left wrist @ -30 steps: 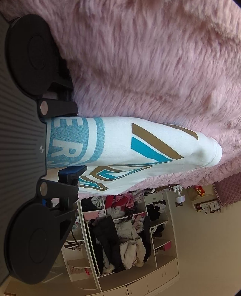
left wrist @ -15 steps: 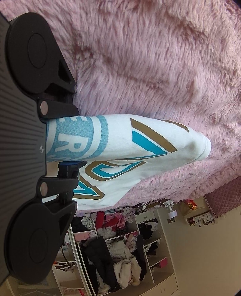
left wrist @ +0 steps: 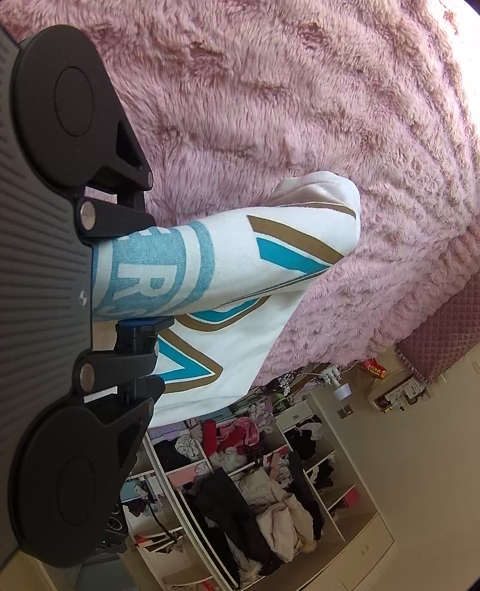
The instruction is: Fold small clothes
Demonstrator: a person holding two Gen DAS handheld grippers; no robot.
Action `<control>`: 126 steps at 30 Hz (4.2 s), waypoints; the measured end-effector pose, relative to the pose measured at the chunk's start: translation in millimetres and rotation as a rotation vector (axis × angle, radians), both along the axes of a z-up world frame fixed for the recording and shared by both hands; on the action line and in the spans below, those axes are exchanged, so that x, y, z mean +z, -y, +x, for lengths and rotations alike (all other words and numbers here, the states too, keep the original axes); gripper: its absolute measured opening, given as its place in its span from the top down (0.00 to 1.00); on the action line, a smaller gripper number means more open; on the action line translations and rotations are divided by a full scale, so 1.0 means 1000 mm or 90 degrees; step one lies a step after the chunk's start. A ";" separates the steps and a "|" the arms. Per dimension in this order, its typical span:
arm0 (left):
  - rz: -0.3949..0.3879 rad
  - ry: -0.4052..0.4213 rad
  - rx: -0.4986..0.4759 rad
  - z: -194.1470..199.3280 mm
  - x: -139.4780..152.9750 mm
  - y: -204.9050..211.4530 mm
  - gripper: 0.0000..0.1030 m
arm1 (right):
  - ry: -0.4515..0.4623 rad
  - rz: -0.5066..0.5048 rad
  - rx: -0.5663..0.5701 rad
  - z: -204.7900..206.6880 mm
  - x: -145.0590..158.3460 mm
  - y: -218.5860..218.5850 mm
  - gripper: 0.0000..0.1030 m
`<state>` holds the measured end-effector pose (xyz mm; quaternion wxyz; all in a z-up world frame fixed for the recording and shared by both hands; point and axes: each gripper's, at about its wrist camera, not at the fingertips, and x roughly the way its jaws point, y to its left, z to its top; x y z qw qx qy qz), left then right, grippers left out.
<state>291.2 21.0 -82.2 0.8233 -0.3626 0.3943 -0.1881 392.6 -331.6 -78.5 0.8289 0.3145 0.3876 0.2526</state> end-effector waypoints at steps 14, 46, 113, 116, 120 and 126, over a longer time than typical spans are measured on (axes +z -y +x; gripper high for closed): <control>0.063 0.048 0.045 -0.067 0.048 -0.085 0.76 | 0.034 0.033 0.066 -0.061 0.046 -0.106 0.83; -0.141 -0.049 0.124 -0.059 -0.098 -0.217 0.47 | 0.133 -0.073 0.218 -0.143 0.000 -0.128 0.58; 0.540 0.148 -0.087 -0.254 -0.036 -0.048 0.96 | 0.057 -0.197 -0.043 -0.231 -0.037 -0.101 1.00; 0.545 0.129 -0.108 -0.250 -0.043 -0.045 0.96 | 0.050 -0.210 -0.050 -0.225 -0.036 -0.094 1.00; 0.528 0.100 -0.124 -0.246 -0.049 -0.049 0.95 | 0.009 -0.214 -0.039 -0.216 -0.064 -0.092 1.00; 0.511 0.106 -0.115 -0.271 -0.028 -0.059 0.91 | 0.044 -0.141 -0.083 -0.229 -0.049 -0.077 0.87</control>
